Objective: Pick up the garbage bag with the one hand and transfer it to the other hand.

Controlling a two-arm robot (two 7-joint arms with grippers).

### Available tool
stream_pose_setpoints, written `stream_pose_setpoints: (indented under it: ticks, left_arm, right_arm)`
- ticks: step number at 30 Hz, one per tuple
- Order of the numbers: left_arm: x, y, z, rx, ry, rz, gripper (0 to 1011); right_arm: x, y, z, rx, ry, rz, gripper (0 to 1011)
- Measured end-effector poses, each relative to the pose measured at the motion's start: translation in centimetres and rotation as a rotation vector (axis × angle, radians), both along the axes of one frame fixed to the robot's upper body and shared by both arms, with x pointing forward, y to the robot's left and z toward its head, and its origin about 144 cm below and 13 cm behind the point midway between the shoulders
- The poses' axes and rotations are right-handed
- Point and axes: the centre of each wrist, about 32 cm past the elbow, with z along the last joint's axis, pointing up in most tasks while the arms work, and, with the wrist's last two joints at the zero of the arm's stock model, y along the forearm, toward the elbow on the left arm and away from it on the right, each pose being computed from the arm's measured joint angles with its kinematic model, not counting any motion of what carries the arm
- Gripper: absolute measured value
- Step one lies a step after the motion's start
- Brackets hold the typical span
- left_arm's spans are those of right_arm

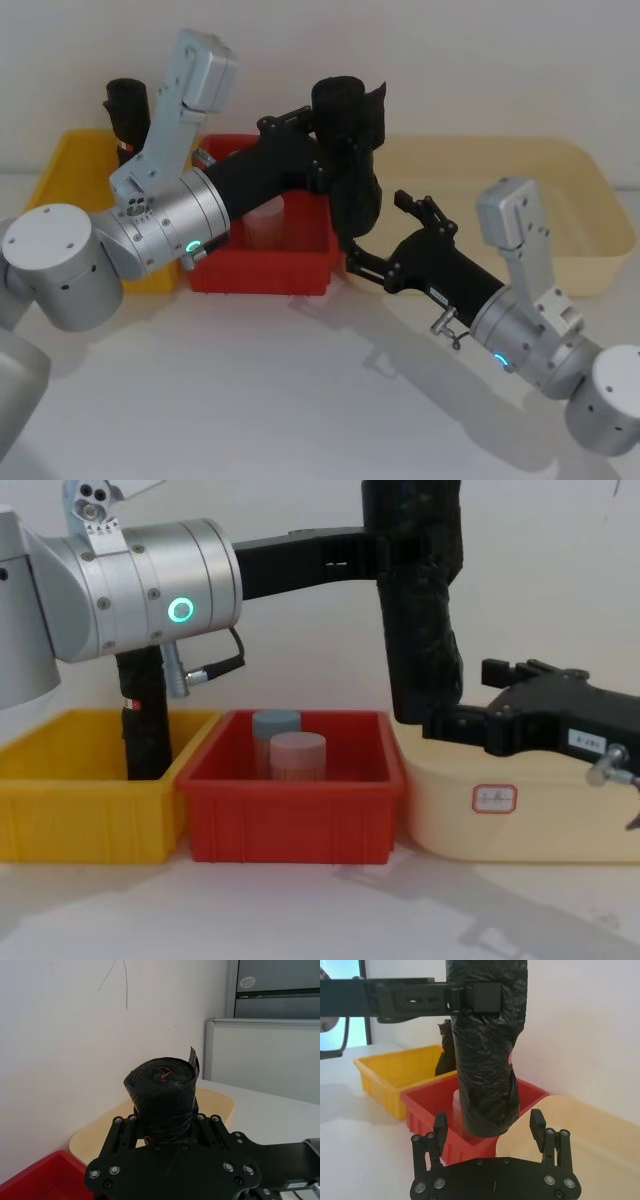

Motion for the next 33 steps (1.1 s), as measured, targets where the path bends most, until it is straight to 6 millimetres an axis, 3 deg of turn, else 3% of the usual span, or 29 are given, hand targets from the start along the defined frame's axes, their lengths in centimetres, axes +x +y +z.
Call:
stream_pose_setpoints:
  ticks: [33]
  left_arm:
    - [0.0,0.0,0.0,0.001,-0.001,-0.002,453]
  right_arm:
    - [2.6,1.9,0.9,-0.006,-0.017,-0.020,991]
